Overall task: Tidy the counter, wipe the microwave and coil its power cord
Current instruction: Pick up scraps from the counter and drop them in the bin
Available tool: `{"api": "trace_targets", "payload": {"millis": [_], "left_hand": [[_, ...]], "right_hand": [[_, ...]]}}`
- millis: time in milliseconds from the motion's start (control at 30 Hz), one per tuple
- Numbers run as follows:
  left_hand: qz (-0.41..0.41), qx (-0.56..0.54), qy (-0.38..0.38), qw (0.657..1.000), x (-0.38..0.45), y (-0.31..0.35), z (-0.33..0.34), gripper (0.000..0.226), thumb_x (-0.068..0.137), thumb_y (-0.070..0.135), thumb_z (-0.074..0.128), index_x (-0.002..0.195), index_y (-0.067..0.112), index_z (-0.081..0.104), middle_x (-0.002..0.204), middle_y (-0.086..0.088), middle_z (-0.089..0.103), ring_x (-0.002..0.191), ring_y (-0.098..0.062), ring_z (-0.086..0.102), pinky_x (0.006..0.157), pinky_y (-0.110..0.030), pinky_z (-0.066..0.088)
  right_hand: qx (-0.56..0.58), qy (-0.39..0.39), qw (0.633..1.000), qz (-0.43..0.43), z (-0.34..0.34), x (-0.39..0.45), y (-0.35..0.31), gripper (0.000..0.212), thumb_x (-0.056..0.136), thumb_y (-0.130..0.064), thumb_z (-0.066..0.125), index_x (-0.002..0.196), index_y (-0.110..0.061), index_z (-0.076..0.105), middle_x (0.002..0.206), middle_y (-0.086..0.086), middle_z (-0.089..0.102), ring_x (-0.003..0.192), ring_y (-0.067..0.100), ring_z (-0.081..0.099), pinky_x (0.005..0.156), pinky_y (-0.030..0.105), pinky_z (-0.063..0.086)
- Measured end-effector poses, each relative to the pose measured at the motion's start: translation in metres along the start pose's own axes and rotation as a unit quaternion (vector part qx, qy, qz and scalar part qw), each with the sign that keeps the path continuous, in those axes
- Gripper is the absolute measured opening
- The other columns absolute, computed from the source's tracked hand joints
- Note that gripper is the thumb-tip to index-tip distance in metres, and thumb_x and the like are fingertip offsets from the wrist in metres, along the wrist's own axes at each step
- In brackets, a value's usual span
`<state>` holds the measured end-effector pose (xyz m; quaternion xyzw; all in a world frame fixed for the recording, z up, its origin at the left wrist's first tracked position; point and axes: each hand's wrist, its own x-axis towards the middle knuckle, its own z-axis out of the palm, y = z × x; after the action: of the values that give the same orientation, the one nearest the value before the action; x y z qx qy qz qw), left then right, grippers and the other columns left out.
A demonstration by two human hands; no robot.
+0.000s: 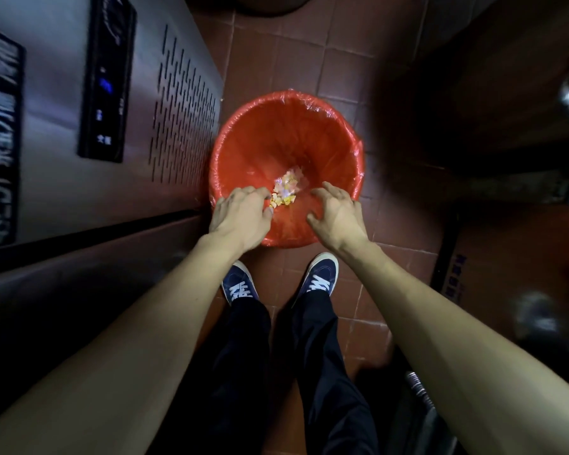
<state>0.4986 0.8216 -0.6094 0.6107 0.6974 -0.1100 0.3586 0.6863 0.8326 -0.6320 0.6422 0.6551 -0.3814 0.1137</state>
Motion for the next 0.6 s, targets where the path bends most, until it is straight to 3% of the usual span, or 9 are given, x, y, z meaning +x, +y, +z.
{"api": "trace_targets", "payload": {"millis": [233, 433, 600], "left_hand": [[0.008, -0.003, -0.004, 1.000, -0.062, 0.013, -0.050, 0.039, 0.100, 0.035, 0.049, 0.137, 0.025, 0.053, 0.130, -0.003, 0.060, 0.123, -0.028, 0.052, 0.105, -0.047, 0.038], [0.033, -0.018, 0.021, 0.999, -0.143, 0.042, -0.131, 0.039, 0.099, 0.035, 0.049, 0.138, 0.025, 0.051, 0.135, -0.003, 0.058, 0.127, -0.028, 0.049, 0.105, -0.046, 0.036], [0.057, -0.017, 0.087, 0.994, -0.214, 0.069, -0.201, 0.042, 0.100, 0.036, 0.050, 0.140, 0.025, 0.050, 0.140, -0.001, 0.056, 0.129, -0.026, 0.049, 0.107, -0.045, 0.036]], "right_hand": [[-0.022, -0.005, 1.000, 0.005, -0.048, -0.073, -0.031, 0.053, 0.093, -0.033, 0.058, 0.143, -0.021, 0.047, 0.156, 0.008, 0.038, 0.143, 0.029, 0.035, 0.115, 0.047, 0.030], [-0.012, 0.052, 0.998, -0.024, -0.129, -0.161, -0.088, 0.044, 0.088, -0.030, 0.057, 0.130, -0.018, 0.058, 0.134, 0.001, 0.060, 0.120, 0.030, 0.057, 0.099, 0.044, 0.047], [-0.019, 0.110, 0.990, -0.081, -0.197, -0.224, -0.135, 0.039, 0.090, -0.030, 0.061, 0.128, -0.019, 0.061, 0.130, 0.000, 0.064, 0.117, 0.028, 0.060, 0.095, 0.043, 0.049]]}}
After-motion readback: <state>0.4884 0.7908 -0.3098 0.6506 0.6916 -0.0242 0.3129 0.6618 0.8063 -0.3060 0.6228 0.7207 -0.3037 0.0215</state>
